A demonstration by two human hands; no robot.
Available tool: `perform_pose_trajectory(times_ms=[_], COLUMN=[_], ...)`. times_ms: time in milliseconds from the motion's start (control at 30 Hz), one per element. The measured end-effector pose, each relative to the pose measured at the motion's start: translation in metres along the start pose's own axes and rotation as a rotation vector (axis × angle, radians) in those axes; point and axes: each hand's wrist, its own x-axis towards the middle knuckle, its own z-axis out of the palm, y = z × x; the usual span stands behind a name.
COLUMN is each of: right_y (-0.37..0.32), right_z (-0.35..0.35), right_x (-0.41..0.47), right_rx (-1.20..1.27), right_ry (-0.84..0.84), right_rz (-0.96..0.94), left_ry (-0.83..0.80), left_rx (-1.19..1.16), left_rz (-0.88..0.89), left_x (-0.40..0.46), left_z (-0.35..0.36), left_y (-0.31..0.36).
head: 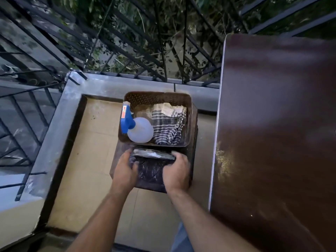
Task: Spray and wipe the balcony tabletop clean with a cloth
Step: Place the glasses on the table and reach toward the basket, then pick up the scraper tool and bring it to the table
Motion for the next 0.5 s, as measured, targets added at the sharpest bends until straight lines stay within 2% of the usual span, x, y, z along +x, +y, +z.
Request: perform_pose_trajectory(times_ms=[167, 400, 500], right_y=[-0.004, 0.002, 0.001], right_z=[0.010, 0.012, 0.009], right_x=[0.010, 0.019, 0.015], right_rx=[-0.181, -0.156, -0.121], right_ry=[-0.102, -0.211, -0.207], right_rz=[-0.168, -0.253, -0.254], left_ry=[-0.035, 0.022, 0.019], left_rx=[0.033, 0.008, -0.034], left_rz=[0.066, 0.055, 0.069], left_x=[0.014, 0.012, 0.010], left_z=[0.005, 0.007, 0.008], left_y=[-0.009, -0.004, -0.003])
